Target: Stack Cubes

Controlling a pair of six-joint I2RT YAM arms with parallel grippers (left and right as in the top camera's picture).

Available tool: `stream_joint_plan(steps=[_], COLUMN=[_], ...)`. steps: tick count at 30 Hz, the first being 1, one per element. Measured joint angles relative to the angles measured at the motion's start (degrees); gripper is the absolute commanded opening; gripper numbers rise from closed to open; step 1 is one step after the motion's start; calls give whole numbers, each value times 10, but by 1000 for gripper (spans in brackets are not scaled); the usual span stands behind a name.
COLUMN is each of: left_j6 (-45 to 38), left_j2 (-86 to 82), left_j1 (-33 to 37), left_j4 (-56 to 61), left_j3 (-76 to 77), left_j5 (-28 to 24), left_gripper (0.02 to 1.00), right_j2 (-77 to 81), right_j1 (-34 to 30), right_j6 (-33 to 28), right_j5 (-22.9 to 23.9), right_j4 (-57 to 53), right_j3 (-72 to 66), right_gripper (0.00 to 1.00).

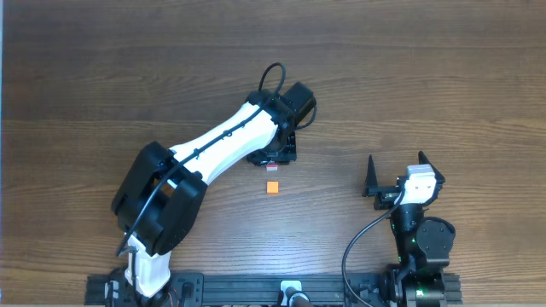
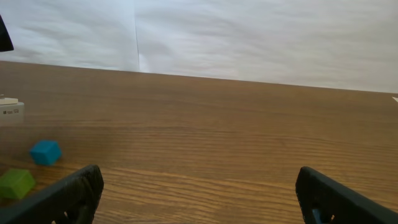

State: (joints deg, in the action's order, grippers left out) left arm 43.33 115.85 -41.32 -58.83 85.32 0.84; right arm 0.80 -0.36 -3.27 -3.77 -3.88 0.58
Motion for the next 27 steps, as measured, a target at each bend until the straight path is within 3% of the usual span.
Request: stream_joint_plan(steps=[1, 4, 10, 13, 15, 17, 27], left_j6=[0, 3, 4, 4, 6, 9, 6], left_j2=[0, 0, 0, 0, 0, 0, -19], left_j1=[0, 0, 0, 0, 0, 0, -6], left_j4=[0, 0, 0, 0, -2, -5, -54], left_j3=[0, 0, 0, 0, 0, 0, 0], left_j5=[0, 0, -2, -2, -2, -2, 2], left_gripper=[345, 527, 553, 614, 770, 998, 1000], right_j2=[0, 0, 0, 0, 0, 0, 0], right_j1=[0, 0, 0, 0, 0, 0, 0], right_j6=[0, 0, 0, 0, 0, 0, 0], right_j5=[0, 0, 0, 0, 0, 0, 0], right_j4=[0, 0, 0, 0, 0, 0, 0], right_j3=[0, 0, 0, 0, 0, 0, 0], right_gripper=[993, 993, 991, 991, 993, 993, 991])
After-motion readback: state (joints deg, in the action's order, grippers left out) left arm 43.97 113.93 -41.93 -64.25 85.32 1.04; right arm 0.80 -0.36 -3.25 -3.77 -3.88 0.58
